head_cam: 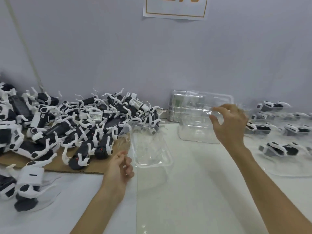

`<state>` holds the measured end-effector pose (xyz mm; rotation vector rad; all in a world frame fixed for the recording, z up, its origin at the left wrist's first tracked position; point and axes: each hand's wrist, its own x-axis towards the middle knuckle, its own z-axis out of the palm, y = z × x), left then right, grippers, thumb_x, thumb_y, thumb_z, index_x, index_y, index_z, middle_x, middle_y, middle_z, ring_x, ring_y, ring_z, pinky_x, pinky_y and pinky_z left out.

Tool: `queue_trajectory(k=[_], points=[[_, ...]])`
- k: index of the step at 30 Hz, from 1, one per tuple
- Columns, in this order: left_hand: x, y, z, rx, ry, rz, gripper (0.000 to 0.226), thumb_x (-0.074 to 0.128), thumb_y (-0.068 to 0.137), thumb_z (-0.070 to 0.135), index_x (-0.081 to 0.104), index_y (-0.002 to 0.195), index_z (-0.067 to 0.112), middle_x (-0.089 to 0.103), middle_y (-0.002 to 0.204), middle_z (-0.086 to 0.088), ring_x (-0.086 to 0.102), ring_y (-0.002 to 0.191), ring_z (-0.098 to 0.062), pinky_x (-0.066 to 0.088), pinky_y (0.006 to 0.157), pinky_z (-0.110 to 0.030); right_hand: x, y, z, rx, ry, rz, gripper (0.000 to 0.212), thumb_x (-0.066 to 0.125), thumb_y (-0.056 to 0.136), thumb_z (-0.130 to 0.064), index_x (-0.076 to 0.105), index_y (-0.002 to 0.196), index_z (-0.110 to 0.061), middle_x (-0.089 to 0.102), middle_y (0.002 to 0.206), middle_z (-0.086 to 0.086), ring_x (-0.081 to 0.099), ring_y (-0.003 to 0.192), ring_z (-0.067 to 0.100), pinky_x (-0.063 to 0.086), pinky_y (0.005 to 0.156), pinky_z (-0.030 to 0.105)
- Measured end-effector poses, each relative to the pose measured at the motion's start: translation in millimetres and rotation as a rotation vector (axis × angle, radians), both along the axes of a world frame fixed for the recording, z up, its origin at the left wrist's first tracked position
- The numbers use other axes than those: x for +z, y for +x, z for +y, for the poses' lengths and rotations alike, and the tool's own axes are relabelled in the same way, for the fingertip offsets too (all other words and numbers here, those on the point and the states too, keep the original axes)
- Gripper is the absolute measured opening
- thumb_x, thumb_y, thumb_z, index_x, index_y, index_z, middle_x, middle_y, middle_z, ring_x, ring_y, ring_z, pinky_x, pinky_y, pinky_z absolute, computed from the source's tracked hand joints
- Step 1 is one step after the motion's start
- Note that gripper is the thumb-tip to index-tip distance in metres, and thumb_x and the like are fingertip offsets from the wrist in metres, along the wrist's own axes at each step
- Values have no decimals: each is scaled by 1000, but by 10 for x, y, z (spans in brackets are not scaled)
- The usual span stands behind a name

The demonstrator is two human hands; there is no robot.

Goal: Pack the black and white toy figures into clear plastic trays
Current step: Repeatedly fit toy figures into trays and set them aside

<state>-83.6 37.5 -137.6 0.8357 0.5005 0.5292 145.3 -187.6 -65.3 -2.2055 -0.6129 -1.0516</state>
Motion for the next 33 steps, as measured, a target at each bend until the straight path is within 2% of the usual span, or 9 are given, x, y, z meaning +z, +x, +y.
queue_trajectory(k=[4,7,10,13,17,21,27,30,33], points=[[-1,6,-2,-8,-13,-20,23,36,103,10,57,97,16,43,52,5,32,36,-8,28,36,-16,-83,249,48,-133,-298,228,35,66,92,-21,66,127,-23,48,146,8,36,138,30,18,114,45],[-16,12,10,15,-22,-12,22,39,101,12,60,95,16,43,55,3,30,37,-9,28,35,-18,-139,94,159,-76,-48,148,44,65,86,-6,63,128,-14,51,141,12,44,131,32,29,108,44],[-23,14,17,49,-25,28,17,50,98,21,63,88,17,48,65,1,32,46,-11,29,43,-22,-273,-349,383,268,231,104,35,64,85,1,66,114,-18,62,114,2,62,98,15,43,85,18],[-35,21,9,68,4,33,18,50,97,22,65,88,16,52,72,-1,36,58,-14,28,55,-27,-493,-801,592,576,314,605,25,63,95,-22,57,118,-33,63,118,-5,63,94,2,46,74,12],[-42,32,14,69,15,2,19,52,95,23,68,97,14,52,77,-3,37,61,-15,28,57,-28,-635,-1077,680,894,247,1191,44,55,96,-50,41,136,-38,50,135,-11,68,105,11,54,95,38],[-9,24,-34,110,257,53,17,48,101,23,62,104,14,51,76,-2,43,58,-14,34,55,-28,-599,-1066,662,930,317,1114,50,67,83,-31,46,128,-29,53,133,-6,71,99,17,58,80,32],[45,-105,148,755,889,192,33,61,92,12,49,121,20,55,108,3,55,88,-10,42,76,-19,-398,-713,348,815,634,1082,9,63,92,-7,58,98,-13,72,117,8,72,100,28,56,83,40],[16,-136,314,678,946,263,44,62,92,12,48,133,21,56,124,4,63,86,-8,43,71,-18,-376,-612,184,753,518,990,9,70,88,-18,70,97,-17,75,107,2,71,102,19,50,86,35],[-48,-141,373,446,979,372,56,65,92,21,45,144,27,63,115,14,67,84,-13,50,72,-22,-408,-582,135,656,367,937,9,74,86,-25,78,94,-25,77,98,-6,70,97,11,45,79,25]])
